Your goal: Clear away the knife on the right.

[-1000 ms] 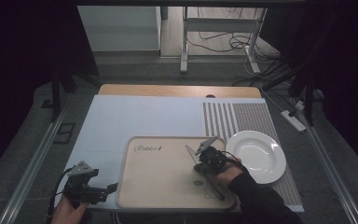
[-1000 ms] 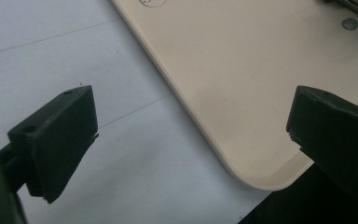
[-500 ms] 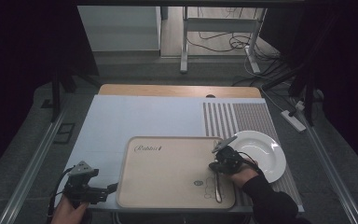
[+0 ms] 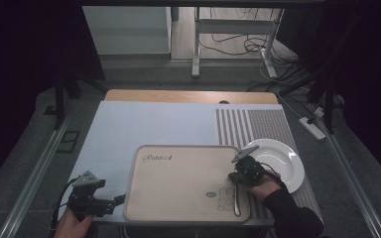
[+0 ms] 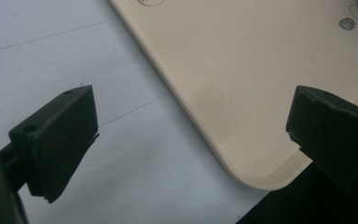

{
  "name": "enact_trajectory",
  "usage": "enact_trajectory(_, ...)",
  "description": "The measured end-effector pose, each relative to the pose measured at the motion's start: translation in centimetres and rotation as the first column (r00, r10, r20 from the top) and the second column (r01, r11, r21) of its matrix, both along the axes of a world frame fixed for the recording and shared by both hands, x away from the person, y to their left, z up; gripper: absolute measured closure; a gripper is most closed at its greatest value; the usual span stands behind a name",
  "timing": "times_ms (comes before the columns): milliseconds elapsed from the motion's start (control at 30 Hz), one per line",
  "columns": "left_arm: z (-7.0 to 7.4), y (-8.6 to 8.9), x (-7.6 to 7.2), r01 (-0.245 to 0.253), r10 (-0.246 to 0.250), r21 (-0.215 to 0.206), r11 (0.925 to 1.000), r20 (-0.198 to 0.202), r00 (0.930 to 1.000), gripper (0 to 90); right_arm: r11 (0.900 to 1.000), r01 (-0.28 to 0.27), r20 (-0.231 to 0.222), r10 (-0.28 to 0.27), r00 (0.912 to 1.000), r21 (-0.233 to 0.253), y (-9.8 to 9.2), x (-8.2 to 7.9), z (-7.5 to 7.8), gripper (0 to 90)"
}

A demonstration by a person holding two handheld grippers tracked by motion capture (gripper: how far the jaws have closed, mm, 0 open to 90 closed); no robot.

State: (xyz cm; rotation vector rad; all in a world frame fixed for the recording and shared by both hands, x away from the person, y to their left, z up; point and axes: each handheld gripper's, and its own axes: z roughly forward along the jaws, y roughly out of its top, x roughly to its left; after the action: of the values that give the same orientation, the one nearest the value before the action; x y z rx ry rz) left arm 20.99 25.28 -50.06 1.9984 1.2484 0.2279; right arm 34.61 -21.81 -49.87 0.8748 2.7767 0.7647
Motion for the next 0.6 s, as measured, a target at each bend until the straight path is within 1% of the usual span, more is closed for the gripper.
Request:
enact_trajectory(100, 0.0, 0.0, 0.0, 0.001, -0.001, -0.003, 1.0000, -0.003, 1.0000, 3.2, 1.000, -0.002, 0.009, 0.002, 1.0000, 0.016, 0.3, -0.1, 0.3, 85.1)
enact_trajectory(233, 0.0, 0.1, 0.0, 0.004, -0.004, -0.012, 0.9999, -0.005, 1.0000, 3.2, 0.999, -0.004, 0.016, 0.003, 0.9999, 0.046, 0.6, -0.3, 0.7, 78.1)
enact_trajectory(333, 0.0, 0.1, 0.0, 0.007, -0.007, -0.013, 0.9999, -0.004, 1.0000, 3.1, 0.997, -0.014, 0.032, 0.012, 0.9994, 0.082, 0.6, -0.5, 1.2, 70.2)
enact_trajectory(433, 0.0, 0.1, 0.0, 0.011, -0.011, -0.017, 0.9998, -0.003, 0.9999, 3.1, 0.995, -0.006, 0.057, 0.001, 0.9984, 0.097, 0.6, -0.7, 1.7, 62.9)
enact_trajectory(533, 0.0, 0.2, 0.0, 0.016, -0.016, -0.028, 0.9995, -0.002, 0.9999, 3.1, 0.993, -0.002, 0.069, -0.007, 0.9976, 0.122, 0.5, -0.8, 2.1, 56.5)
enact_trajectory(600, 0.0, 0.3, 0.0, 0.009, -0.009, -0.031, 0.9995, -0.004, 0.9999, 3.1, 0.991, 0.001, 0.073, -0.011, 0.9973, 0.133, 0.5, -0.9, 2.4, 51.8)
